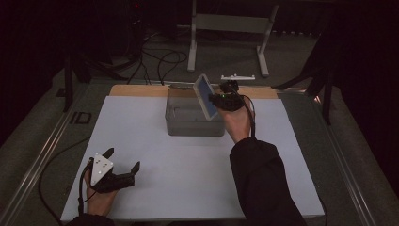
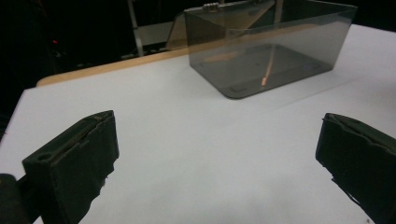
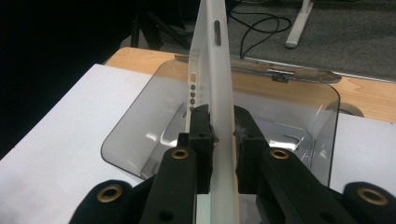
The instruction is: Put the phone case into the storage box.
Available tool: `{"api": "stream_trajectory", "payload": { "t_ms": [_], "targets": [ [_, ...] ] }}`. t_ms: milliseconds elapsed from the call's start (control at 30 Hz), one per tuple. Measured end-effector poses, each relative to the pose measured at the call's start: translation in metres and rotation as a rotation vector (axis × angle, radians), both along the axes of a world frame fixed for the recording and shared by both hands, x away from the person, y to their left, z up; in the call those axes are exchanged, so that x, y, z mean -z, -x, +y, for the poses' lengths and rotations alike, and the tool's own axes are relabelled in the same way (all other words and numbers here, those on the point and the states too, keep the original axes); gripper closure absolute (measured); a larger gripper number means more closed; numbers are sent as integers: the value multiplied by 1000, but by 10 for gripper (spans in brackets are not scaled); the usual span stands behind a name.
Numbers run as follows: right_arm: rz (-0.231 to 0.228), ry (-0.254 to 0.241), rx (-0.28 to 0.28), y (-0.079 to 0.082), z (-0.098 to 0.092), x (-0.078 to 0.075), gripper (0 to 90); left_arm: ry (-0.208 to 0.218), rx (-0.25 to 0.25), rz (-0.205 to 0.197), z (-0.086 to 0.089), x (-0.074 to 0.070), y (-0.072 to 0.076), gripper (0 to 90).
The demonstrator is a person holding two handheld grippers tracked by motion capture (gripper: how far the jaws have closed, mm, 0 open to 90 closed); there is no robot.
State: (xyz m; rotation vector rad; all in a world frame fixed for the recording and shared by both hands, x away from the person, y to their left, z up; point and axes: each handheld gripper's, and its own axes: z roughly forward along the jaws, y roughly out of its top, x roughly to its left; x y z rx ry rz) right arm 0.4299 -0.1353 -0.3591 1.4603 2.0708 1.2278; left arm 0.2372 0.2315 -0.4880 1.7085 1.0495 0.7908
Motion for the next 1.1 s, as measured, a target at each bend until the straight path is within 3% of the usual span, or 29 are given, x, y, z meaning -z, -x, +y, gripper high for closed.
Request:
{"api": "stream_trajectory", "payload": {
  "t_ms": [300, 1100],
  "targets": [
    [1, 7, 14, -3, -1, 2, 810, -20, -19, -21, 0, -2, 1, 3],
    [11, 24, 64, -13, -7, 7, 809, -12, -48, -29, 2, -1, 2, 2]
  ]
}}
